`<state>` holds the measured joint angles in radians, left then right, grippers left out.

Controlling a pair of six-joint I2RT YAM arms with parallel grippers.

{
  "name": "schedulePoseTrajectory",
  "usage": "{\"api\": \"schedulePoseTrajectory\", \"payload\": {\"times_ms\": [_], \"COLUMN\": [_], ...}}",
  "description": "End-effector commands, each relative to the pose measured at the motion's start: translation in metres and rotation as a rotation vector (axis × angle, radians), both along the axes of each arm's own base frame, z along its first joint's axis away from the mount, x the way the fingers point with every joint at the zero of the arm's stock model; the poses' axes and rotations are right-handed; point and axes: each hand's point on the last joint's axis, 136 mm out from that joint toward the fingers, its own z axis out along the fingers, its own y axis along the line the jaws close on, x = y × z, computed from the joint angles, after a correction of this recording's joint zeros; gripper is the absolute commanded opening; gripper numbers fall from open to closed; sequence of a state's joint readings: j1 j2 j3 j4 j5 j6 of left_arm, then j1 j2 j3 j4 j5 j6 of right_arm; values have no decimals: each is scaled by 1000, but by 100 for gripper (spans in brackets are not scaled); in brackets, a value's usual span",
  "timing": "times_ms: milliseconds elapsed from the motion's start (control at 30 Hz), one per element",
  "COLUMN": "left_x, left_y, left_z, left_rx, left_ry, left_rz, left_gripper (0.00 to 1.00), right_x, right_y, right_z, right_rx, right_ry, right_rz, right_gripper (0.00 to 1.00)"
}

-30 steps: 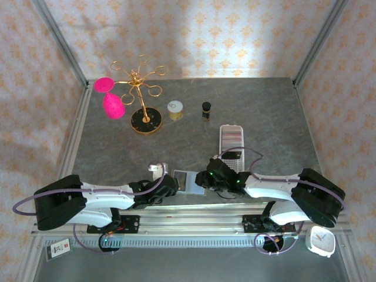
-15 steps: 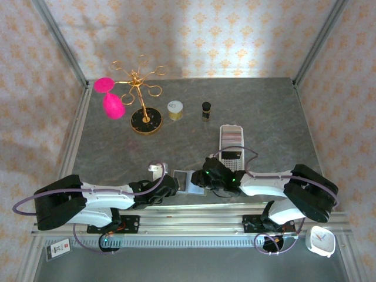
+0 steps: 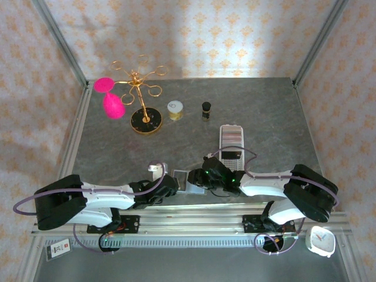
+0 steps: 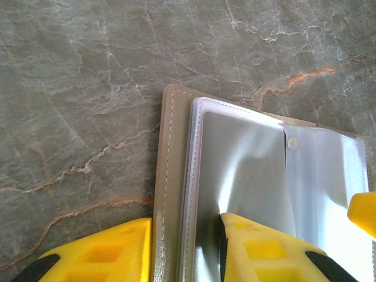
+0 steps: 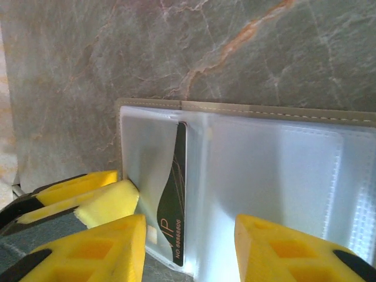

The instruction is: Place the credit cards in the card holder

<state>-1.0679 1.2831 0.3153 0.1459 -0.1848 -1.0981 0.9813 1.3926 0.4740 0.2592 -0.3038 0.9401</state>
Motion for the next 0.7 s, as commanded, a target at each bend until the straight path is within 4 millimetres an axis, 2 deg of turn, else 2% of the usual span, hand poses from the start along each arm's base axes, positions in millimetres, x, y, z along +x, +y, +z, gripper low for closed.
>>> {"api": "schedulePoseTrajectory", "payload": {"times_ms": [0,100,233,667], "left_x": [-37,-37,-37,-38], "left_y": [4,4,3,4], "left_z": [-36,-37,-37,-38], "left_rx": [52,52,53,55], "left_ry": [186,187,188,189], "left_rz": [-82,-81,-82,-81], "left_gripper": [31,31,31,30], "right_x": [3,6,9,0], "right_y": [7,5,-9,-38], "right_z": [7,7,5,-7], "right_rx": [31,11,-81,-173], "right_ry": [-11,-21,-50,-46], "right_rz": [-11,-22,-49,-75], "right_gripper": [44,44,44,45]}}
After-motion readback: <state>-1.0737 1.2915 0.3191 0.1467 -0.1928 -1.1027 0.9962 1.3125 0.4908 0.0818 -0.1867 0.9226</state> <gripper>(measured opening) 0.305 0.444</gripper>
